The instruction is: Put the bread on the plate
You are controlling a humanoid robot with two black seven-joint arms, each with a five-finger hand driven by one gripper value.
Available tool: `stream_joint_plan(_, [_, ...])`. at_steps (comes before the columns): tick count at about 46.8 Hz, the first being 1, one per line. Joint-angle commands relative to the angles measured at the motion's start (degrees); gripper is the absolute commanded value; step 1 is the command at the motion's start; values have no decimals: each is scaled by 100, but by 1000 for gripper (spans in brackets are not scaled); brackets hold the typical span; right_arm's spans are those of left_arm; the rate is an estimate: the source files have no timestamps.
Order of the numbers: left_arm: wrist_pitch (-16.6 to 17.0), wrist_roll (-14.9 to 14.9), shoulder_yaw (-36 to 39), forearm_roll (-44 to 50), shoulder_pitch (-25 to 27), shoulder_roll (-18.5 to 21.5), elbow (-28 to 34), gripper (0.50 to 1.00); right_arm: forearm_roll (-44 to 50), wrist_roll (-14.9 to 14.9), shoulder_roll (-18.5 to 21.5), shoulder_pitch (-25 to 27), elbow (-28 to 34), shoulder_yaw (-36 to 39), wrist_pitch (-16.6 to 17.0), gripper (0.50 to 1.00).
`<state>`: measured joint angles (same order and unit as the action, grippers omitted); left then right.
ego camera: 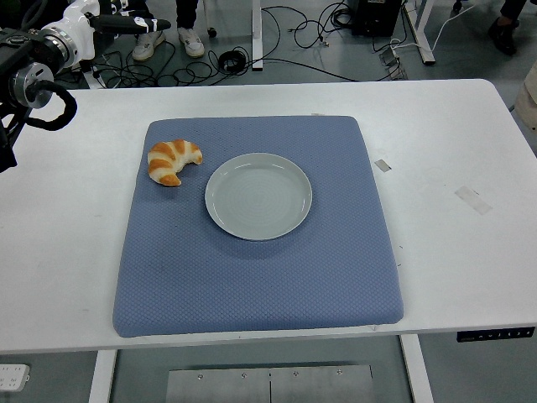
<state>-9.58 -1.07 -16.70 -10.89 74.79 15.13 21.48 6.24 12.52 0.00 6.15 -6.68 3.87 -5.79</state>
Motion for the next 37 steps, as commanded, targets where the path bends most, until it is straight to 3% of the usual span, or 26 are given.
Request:
stream_joint_plan(1, [0, -7, 0, 0, 0, -1, -3, 961, 0, -4, 0, 0, 0, 0, -1, 1000])
stream_joint_plan(37, [0, 1, -9, 8, 0, -10, 5, 963, 0, 5, 0, 0, 0, -9, -1, 1000])
